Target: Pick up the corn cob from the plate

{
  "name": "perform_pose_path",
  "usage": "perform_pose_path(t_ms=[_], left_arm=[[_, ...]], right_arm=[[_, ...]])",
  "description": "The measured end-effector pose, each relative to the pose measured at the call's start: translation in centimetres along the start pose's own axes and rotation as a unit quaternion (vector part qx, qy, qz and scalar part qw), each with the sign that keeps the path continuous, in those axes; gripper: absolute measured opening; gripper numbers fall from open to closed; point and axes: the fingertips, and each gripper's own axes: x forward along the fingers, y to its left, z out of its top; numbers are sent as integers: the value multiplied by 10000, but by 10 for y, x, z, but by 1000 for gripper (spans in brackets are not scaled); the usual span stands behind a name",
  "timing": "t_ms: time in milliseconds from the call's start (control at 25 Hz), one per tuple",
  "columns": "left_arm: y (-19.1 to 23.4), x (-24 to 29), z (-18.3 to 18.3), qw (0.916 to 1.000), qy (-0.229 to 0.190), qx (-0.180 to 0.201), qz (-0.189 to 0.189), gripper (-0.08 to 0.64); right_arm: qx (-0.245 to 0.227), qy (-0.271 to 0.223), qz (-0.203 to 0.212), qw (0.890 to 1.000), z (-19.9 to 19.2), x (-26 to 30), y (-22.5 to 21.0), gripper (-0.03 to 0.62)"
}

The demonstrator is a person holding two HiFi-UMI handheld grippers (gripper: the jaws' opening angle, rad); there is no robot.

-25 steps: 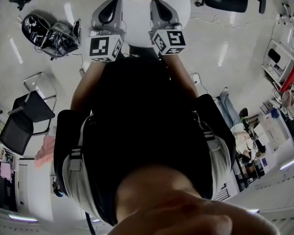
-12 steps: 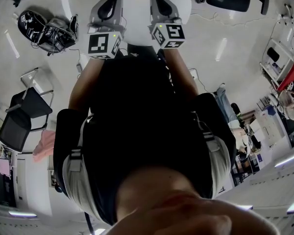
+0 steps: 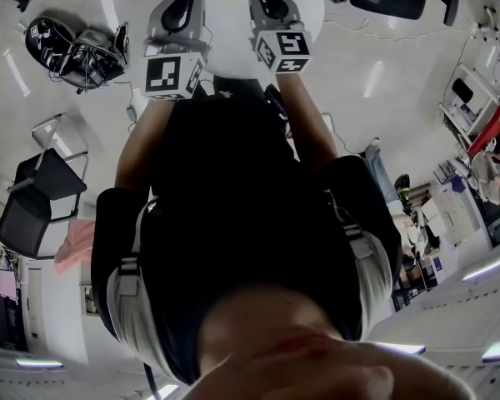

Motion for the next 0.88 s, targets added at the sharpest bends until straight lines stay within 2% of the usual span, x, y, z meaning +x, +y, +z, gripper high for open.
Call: perform_pose_path(t_ms=[400, 880], left_arm=[[15, 11, -7, 9999, 73, -89, 65, 6], [28, 21, -11, 9998, 92, -140, 90, 6]], right_arm=[[-403, 540, 112, 9977, -30, 30, -8, 106], [-786, 1226, 339, 9888, -62, 54, -20, 157]])
